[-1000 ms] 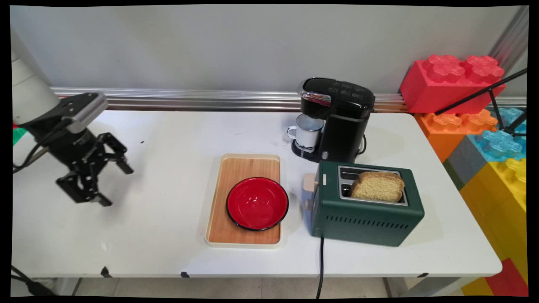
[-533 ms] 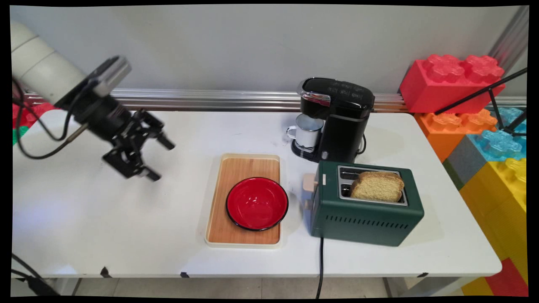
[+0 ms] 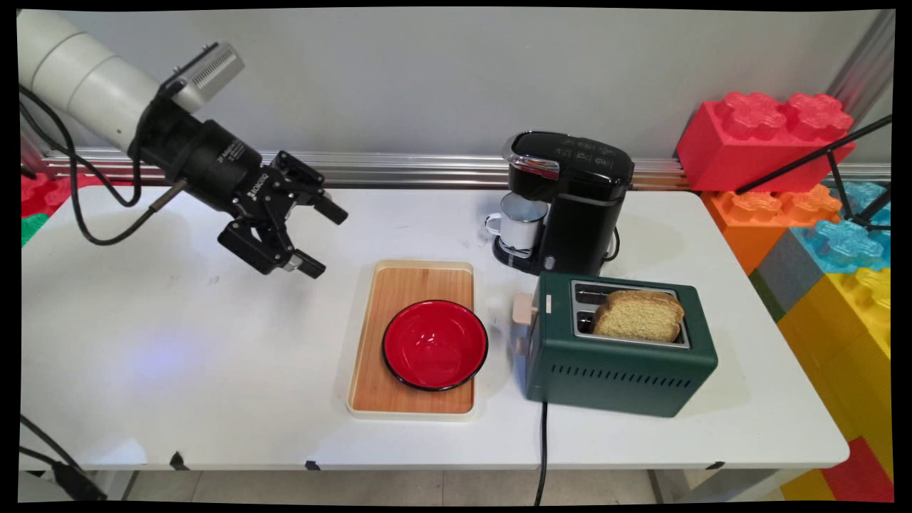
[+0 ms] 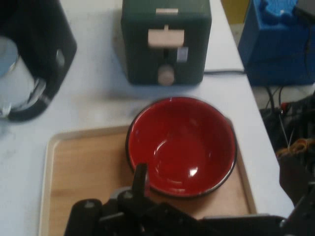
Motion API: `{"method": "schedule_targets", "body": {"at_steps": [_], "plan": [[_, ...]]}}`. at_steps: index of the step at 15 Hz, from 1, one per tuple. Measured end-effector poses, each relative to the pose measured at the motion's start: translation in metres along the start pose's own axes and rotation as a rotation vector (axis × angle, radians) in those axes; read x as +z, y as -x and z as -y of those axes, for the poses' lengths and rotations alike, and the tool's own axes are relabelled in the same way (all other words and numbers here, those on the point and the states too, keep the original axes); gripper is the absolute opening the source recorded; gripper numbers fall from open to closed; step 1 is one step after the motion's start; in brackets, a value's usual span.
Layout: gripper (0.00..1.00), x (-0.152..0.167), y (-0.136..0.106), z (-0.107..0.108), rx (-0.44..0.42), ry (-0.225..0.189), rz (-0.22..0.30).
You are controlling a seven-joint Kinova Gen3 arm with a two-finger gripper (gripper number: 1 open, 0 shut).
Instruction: Press the toaster switch
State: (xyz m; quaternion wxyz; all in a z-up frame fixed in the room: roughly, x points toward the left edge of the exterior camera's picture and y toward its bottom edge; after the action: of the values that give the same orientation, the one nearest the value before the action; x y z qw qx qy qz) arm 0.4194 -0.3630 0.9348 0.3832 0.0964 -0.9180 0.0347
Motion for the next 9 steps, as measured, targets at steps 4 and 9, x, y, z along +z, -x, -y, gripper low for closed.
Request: {"method": "schedule_targets", "body": {"at_steps": [4, 9], "plan": [[0.00, 0.0041, -0.0019, 0.0019, 0.034, 0.010, -0.030], [0.00, 0.0099, -0.0014, 0.0057, 0.045, 0.020, -0.045]]}}
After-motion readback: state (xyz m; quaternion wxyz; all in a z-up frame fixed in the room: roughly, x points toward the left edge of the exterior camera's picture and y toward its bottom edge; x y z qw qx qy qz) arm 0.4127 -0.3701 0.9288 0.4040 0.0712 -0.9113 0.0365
